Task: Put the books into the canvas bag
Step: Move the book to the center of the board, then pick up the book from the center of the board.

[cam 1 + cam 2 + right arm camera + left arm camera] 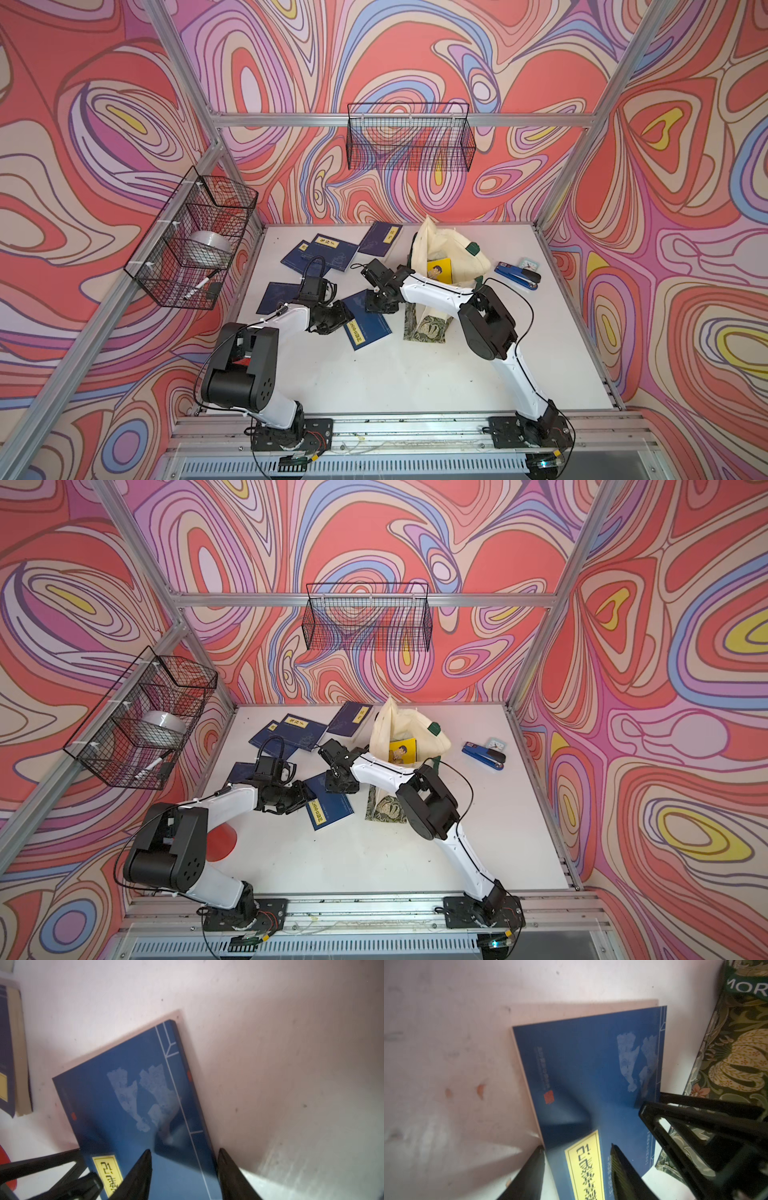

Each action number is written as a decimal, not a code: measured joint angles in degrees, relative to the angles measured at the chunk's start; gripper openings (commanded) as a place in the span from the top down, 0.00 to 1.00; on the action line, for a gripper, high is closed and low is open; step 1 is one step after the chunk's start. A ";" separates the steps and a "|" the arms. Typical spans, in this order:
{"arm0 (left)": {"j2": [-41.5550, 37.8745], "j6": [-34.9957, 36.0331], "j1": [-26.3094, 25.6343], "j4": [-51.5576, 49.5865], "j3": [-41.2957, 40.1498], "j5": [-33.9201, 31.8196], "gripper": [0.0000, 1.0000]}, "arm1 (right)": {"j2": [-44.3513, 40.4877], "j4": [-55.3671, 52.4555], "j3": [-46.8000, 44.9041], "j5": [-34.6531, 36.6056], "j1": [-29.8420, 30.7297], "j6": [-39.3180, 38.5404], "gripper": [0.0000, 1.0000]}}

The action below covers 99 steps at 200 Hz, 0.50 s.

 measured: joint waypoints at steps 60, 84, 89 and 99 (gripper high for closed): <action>0.44 -8.94 0.87 12.24 -4.42 3.45 0.48 | 0.72 -4.42 2.23 -2.47 -1.40 -0.94 0.46; 0.94 -10.38 0.90 16.31 -5.57 4.22 0.48 | 0.72 -5.29 1.84 -2.43 -1.51 -1.14 0.46; 0.92 -10.47 0.90 16.83 -5.77 4.24 0.48 | 0.72 -5.16 1.49 -2.82 -1.55 -1.14 0.46; 0.94 -10.60 0.92 17.44 -5.97 4.28 0.48 | 0.59 -4.44 0.63 -3.78 -1.73 -1.09 0.47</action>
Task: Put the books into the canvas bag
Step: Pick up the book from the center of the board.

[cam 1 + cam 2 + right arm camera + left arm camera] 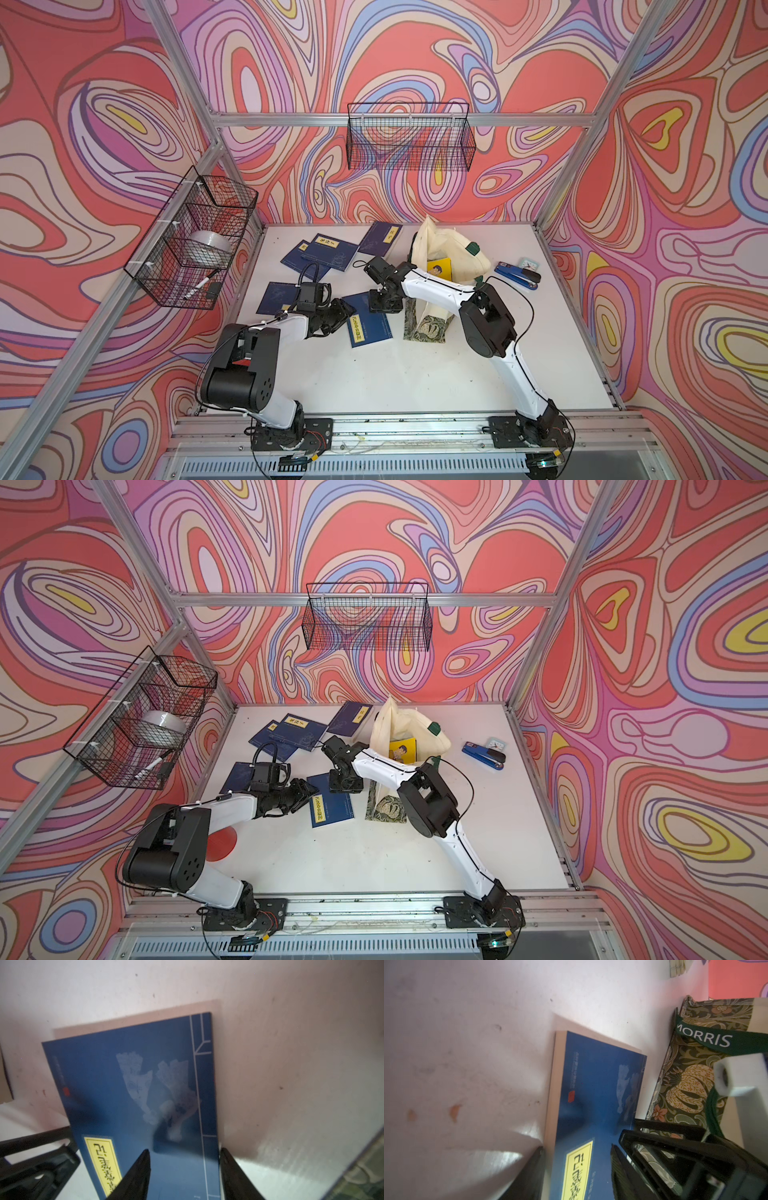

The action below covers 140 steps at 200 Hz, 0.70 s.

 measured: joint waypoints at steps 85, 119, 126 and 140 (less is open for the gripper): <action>-0.39 -0.92 1.46 5.79 -2.82 0.74 0.49 | -6.14 18.99 -12.66 -10.99 -1.22 8.96 0.62; -1.14 -1.31 2.32 6.88 -4.28 1.03 0.53 | -7.08 22.80 -14.19 -12.22 -1.22 10.86 0.57; -1.40 -1.36 2.51 7.15 -4.68 1.20 0.56 | -7.17 23.91 -14.86 -12.48 -1.22 11.41 0.57; -1.51 -1.53 2.86 7.80 -5.42 1.99 0.63 | -7.39 26.51 -16.68 -13.14 -1.22 12.81 0.57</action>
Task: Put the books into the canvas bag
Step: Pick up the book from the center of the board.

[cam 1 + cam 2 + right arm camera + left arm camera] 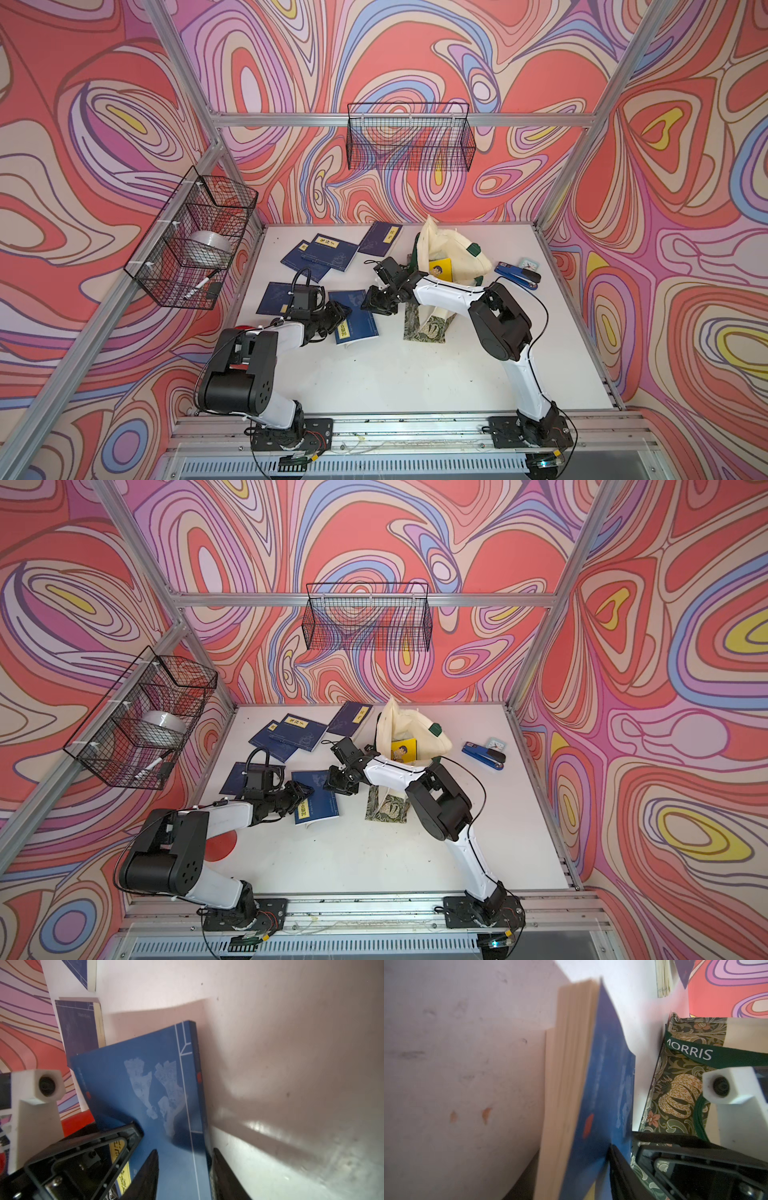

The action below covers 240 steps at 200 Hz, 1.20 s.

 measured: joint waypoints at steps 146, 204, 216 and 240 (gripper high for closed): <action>-16.20 -2.10 0.68 -6.32 -0.87 8.04 1.00 | -13.53 -3.98 4.87 4.83 1.60 -5.55 0.48; -27.58 0.59 1.33 -11.41 15.80 12.96 1.00 | -26.43 -5.73 3.10 4.26 -2.25 -9.22 0.45; -28.79 0.63 1.33 -11.10 18.67 14.38 1.00 | -29.53 -4.00 2.03 2.14 -3.48 -9.11 0.45; -28.98 -1.60 1.33 -7.50 20.98 17.62 1.00 | -32.46 1.49 1.38 -4.39 -4.39 -8.24 0.45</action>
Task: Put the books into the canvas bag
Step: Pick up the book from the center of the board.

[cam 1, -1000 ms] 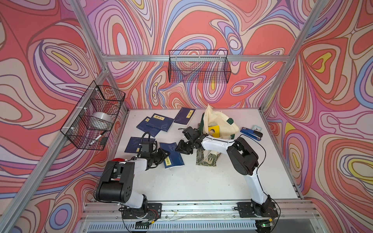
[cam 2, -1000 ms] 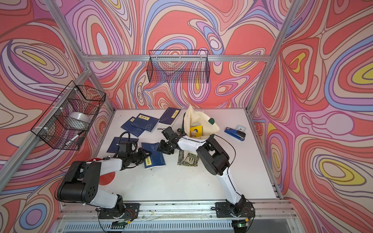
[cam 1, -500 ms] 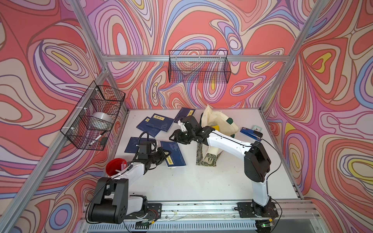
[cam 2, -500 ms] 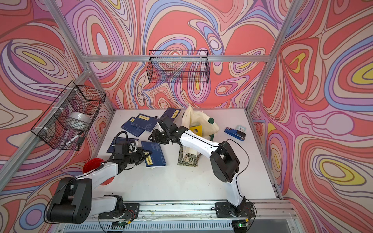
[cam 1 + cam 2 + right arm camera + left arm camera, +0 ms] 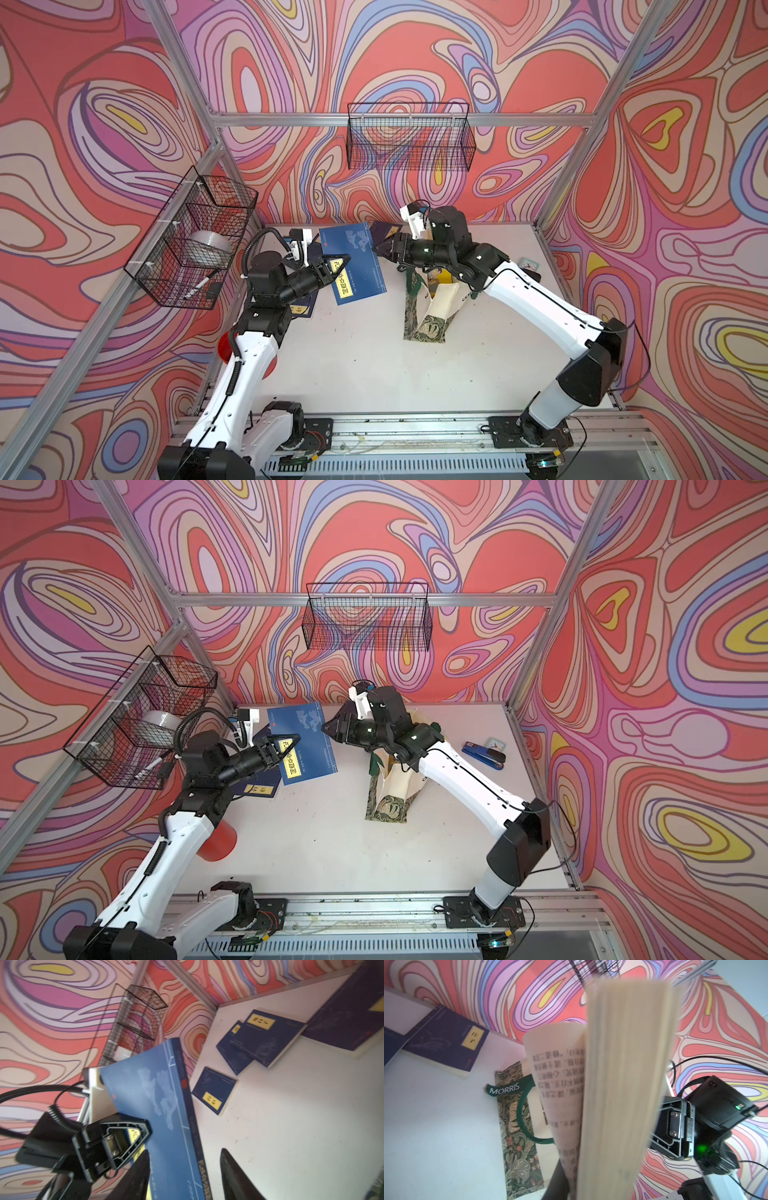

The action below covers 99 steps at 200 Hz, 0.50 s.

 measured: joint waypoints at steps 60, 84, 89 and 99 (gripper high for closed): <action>2.10 -7.61 0.13 6.78 -0.74 3.50 1.00 | 0.83 4.07 -1.05 -7.39 0.44 0.90 0.49; 2.08 -8.13 0.28 6.75 -0.74 3.89 1.00 | 0.83 3.85 -1.05 -6.84 0.44 0.42 0.48; 2.08 -8.20 0.26 6.73 -0.74 3.87 1.00 | 0.74 3.56 -1.05 -6.38 0.50 0.20 0.48; 2.05 -8.24 0.28 6.49 -0.74 3.85 1.00 | 0.39 2.47 -1.05 -4.79 0.57 -0.48 0.48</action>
